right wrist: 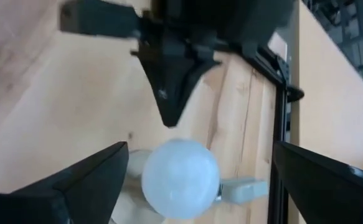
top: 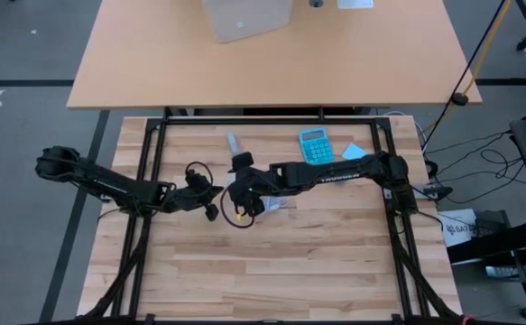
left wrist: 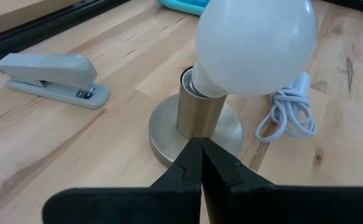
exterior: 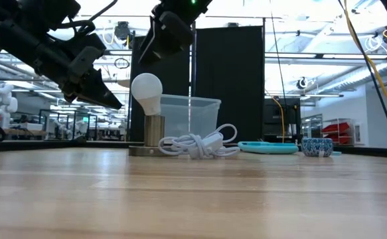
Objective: Screw lightbulb
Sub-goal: Insert the white lightbulb into the desk lamp
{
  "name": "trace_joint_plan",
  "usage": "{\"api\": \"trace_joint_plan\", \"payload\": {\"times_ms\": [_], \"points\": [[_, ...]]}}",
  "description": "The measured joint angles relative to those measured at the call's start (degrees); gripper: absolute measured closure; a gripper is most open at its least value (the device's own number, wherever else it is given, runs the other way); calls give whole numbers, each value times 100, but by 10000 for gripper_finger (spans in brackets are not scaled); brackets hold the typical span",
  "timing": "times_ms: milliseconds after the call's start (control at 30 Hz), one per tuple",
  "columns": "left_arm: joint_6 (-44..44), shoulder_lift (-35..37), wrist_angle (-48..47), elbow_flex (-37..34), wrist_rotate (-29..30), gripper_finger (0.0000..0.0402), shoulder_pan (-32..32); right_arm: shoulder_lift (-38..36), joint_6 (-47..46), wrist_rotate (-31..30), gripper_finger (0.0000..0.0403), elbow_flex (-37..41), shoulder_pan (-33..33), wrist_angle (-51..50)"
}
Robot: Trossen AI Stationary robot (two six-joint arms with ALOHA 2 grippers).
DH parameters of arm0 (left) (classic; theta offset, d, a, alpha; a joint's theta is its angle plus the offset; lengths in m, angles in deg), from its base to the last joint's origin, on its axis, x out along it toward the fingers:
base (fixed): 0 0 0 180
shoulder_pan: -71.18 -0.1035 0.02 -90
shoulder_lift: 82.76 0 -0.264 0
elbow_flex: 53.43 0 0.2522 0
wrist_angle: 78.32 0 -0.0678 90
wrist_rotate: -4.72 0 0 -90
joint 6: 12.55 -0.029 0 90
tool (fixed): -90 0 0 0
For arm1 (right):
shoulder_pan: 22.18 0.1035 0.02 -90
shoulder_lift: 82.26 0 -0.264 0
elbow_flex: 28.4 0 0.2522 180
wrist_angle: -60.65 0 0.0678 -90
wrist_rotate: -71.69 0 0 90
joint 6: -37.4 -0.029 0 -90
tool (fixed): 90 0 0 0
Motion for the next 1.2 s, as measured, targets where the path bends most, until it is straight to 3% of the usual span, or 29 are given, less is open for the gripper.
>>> {"api": "trace_joint_plan", "payload": {"times_ms": [533, 967, 1200], "points": [[2, 0, 0, 0, -2, 401, 4, 413, 259, -40, 11, 5, -34, -100], [0, -2, 2, 0, -2, 401, 4, 433, 219, -18, 60, 2, -160, -73], [0, -2, 2, -2, -2, 401, 4, 433, 64, 221, 64, 2, -252, -82]]}}
